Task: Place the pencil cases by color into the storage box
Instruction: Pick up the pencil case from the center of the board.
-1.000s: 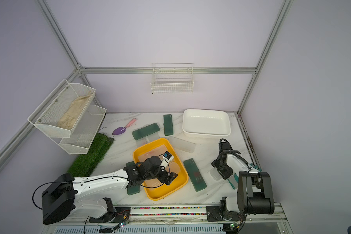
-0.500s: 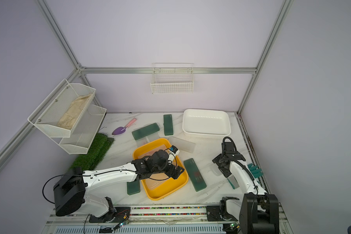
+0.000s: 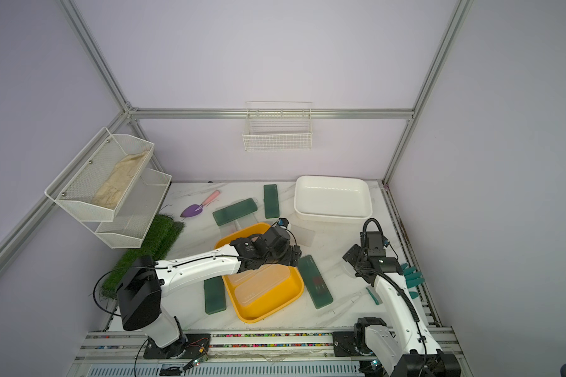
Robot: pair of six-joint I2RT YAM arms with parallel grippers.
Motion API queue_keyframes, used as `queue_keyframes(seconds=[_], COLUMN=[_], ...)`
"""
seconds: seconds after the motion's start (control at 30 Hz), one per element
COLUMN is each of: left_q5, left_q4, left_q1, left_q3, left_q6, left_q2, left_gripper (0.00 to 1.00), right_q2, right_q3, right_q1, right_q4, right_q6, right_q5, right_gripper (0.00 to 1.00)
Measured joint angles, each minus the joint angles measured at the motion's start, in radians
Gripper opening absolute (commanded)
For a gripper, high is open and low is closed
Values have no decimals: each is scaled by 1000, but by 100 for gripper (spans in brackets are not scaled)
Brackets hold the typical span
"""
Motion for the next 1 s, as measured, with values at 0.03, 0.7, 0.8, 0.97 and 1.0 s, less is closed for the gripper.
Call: queue_keyframes(seconds=[0.03,0.7,0.8,0.97,1.0], left_q5=[-7,-68,-69,-61,-58], left_q4=[-22,-257,-261,-261,-261], left_q1=[10,178,195,225,232], left_q3=[25,277,299,341,351], left_q6=[-24,-317,-332,-372,-381], left_q2=[18,279,301,341,352], left_gripper=[84,58,54,48,45], right_q2=[-11,-138,-138,-138,-138], right_q3=[5,71,74,74,74], right_q1=[8,184,187,191,191], right_q4=[0,8,8,9,9], right_q6=[-7,-113,-122,-131,-135], right_q5=[2,35,28,13,9], right_gripper=[58,57,57,57,57])
